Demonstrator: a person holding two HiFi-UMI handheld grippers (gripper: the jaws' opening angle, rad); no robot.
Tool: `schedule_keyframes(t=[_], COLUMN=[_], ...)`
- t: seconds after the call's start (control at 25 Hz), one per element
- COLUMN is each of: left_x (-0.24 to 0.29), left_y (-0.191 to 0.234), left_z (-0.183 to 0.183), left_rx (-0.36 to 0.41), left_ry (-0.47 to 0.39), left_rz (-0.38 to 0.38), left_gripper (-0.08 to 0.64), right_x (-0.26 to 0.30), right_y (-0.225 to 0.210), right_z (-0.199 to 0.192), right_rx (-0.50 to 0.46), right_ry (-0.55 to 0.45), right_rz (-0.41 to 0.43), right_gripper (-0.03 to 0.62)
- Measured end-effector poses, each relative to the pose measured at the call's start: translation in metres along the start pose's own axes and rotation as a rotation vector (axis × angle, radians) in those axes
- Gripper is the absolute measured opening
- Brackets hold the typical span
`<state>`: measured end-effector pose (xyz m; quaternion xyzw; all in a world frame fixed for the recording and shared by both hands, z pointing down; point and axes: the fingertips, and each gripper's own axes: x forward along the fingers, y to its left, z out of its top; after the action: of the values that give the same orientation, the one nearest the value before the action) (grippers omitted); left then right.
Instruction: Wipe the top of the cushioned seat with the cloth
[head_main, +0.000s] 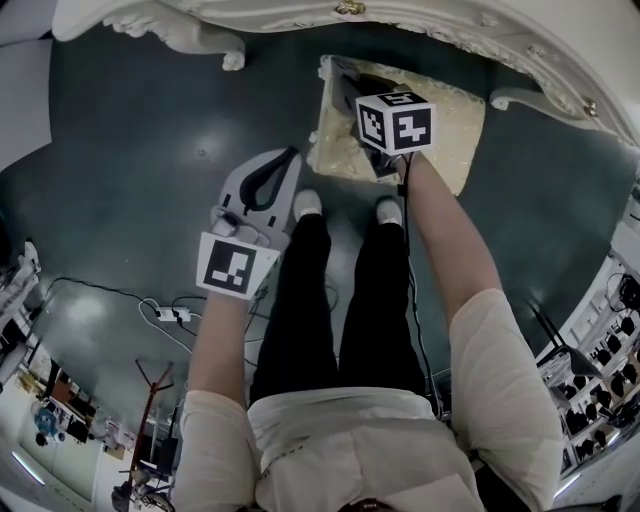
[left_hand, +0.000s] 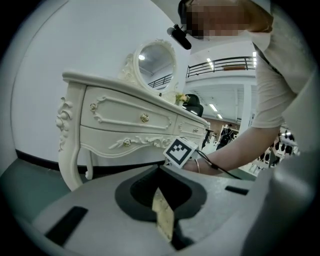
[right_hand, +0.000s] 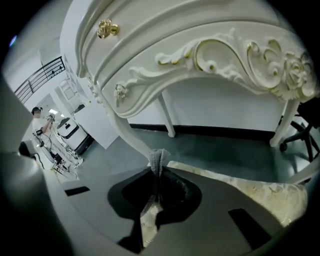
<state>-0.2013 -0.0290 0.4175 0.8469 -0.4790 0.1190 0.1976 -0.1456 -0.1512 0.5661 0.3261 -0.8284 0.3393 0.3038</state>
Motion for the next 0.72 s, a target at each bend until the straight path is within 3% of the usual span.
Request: schedule_keyframes(t=[0.2,0.32,0.72], left_x=[0.002,0.006,0.024], left_y=[-0.006,-0.011,-0.036], left_z=[-0.014,-0.012,-0.007], left_rx=[0.004,0.018,0.042], left_ry=[0.017,0.012,-0.001], left_rz=[0.006,0.000,-0.020], left_gripper=[0.002,0.002,0.002], right_x=[0.012,0.013,-0.011], right_y=[-0.022,-0.026,-0.063], right_z=[-0.017,-0.019,-0.023], right_rx=[-0.052,-0.092,-0.072], right_ry=[0.050,0.051,0.046], right_rz=[-0.073,-0.068,-0.112], right_gripper=[0.029,0.029,0.029])
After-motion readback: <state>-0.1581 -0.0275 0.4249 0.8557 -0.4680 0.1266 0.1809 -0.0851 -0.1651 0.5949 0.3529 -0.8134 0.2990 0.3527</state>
